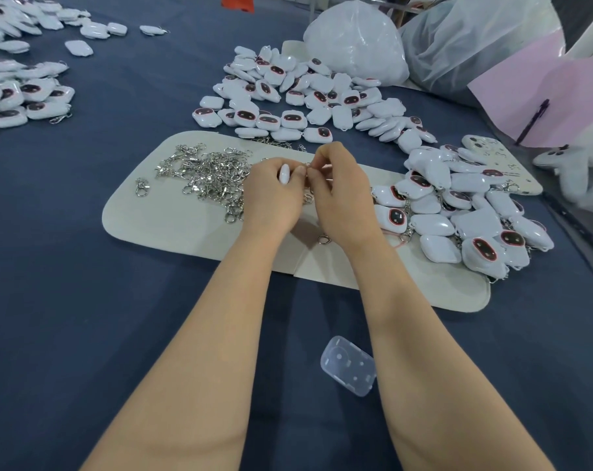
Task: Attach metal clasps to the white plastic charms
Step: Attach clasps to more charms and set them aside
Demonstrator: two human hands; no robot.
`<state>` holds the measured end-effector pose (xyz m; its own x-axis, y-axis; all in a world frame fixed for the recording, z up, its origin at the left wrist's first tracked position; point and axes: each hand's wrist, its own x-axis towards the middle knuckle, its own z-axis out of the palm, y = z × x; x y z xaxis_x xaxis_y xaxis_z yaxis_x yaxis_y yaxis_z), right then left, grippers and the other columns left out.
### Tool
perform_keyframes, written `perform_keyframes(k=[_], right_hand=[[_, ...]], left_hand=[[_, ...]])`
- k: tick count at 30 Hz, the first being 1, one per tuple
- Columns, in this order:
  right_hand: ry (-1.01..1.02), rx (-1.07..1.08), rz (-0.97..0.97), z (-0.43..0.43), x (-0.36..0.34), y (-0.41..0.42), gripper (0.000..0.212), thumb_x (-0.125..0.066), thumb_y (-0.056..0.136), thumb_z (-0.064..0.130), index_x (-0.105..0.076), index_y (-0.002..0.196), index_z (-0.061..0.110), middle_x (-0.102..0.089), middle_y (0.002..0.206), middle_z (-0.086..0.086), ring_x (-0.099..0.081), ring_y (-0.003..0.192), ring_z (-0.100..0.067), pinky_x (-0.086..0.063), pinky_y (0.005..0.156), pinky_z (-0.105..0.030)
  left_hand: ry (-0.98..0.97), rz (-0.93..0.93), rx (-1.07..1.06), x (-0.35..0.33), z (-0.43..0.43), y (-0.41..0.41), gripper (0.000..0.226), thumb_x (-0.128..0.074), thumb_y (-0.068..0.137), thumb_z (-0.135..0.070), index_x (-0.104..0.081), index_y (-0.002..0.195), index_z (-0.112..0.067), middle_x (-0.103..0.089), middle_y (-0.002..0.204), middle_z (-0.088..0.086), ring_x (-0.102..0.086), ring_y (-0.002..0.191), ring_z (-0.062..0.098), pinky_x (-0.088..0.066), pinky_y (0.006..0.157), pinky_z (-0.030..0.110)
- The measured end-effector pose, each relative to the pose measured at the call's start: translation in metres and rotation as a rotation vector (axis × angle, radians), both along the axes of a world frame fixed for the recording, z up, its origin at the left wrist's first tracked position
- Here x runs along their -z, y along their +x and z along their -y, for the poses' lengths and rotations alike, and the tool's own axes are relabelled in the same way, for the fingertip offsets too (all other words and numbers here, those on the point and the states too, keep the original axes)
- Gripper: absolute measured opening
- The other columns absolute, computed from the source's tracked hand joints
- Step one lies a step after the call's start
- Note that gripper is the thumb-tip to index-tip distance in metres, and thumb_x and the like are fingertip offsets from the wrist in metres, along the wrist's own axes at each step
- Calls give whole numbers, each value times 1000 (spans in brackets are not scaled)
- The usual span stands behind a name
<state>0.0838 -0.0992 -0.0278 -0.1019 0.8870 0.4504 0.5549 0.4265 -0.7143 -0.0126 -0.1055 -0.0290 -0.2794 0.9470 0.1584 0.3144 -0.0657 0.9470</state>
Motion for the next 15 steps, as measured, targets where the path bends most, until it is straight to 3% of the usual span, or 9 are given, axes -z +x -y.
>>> perform_keyframes(k=[6, 8, 11, 15], right_hand=[[-67, 51, -77, -2, 1, 4, 11, -49, 92, 3, -45, 89, 13, -58, 88, -8, -55, 81, -25, -43, 71, -30], [-76, 82, -107, -3, 0, 7, 10, -49, 93, 4, -46, 89, 13, -59, 87, -10, -56, 80, -26, -43, 70, -29], [-98, 112, -140, -4, 0, 11, 9, -49, 93, 6, -46, 89, 13, -61, 88, -12, -59, 85, -26, -45, 73, -30], [-115, 131, -141, -5, 0, 11, 10, -50, 94, 8, -46, 89, 15, -60, 84, -4, -60, 84, -23, -45, 73, -27]], left_hand=[[10, 58, 43, -1, 2, 0, 9, -60, 89, -17, -67, 88, -12, -66, 79, 0, -58, 66, 11, -48, 68, 24], [-42, 152, 31, 0, 2, 0, 16, -67, 86, -26, -56, 94, -16, -67, 86, 2, -61, 57, 5, -52, 63, 24], [-123, 333, 18, -2, 5, 0, 37, -69, 83, -34, -34, 88, -24, -64, 101, 14, -63, 51, 5, -54, 53, 23], [-59, 259, -26, -4, 9, 1, 43, -58, 86, -52, -37, 78, -17, -69, 82, 17, -68, 51, 13, -56, 46, 30]])
